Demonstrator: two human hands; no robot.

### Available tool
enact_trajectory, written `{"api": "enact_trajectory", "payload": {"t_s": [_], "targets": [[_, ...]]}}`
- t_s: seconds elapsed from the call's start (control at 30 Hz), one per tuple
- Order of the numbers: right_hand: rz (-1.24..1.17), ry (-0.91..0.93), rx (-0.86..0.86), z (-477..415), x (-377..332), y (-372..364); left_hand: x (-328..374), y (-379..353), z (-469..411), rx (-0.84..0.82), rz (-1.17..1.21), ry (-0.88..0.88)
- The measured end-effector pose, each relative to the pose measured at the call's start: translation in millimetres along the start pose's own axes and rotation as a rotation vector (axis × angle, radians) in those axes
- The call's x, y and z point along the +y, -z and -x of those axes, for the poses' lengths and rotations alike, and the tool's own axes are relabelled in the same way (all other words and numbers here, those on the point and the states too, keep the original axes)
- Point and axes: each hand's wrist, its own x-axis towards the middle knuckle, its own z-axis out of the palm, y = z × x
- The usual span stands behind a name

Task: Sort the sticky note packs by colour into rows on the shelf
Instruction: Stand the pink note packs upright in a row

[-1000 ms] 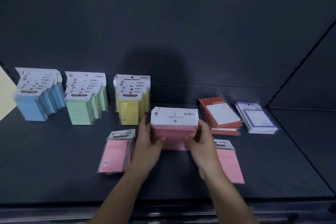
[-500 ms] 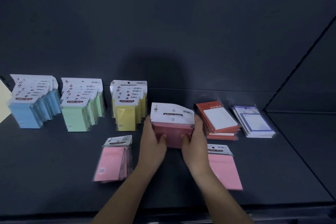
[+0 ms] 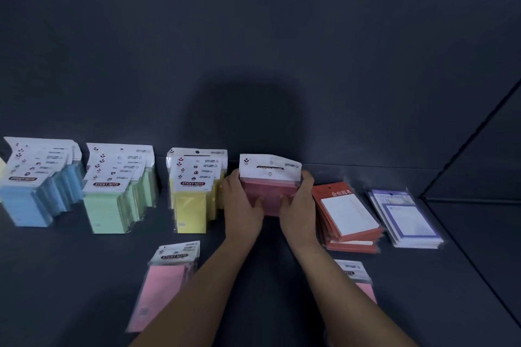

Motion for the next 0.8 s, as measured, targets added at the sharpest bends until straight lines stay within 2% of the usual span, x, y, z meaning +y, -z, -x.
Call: {"api": "enact_trajectory", "payload": {"t_s": [0.27,0.43,0.8], "targets": [[-0.038,-0.009,0.021,-14,4,-10,-1,-13,-7,0.073,0.032,0.014],[-0.061,-0.005,0.093,-15,4,-13,-1,-15,-6,0.095,0.05,0.0],[-0.074,-0.039,0.045,-9,3,-8,1,-12,6,0.015,0.022,0.019]]}}
